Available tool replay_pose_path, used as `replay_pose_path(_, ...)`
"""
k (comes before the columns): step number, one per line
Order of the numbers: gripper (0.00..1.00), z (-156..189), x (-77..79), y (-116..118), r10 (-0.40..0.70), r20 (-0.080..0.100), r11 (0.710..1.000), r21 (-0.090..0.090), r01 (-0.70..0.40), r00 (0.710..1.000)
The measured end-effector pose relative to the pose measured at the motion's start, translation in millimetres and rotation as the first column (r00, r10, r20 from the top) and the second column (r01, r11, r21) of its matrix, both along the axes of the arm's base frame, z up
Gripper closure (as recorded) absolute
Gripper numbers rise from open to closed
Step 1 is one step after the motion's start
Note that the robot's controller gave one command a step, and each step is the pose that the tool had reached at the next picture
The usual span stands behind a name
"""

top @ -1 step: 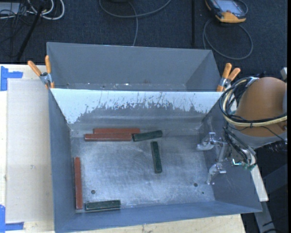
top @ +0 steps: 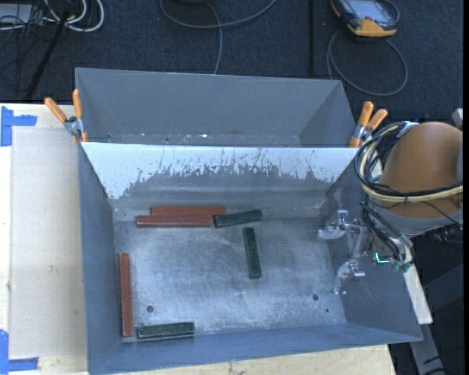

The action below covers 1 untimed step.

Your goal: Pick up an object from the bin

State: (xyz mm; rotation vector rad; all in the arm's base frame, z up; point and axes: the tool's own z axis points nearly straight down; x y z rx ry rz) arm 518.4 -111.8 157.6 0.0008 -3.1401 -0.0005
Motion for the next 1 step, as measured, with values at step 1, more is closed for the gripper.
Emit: replay_pose_path(1, 0.0, -3.9, 24.7, -25.5, -0.002, 0.002, 1.0, 0.001, 0.002, 1.0)
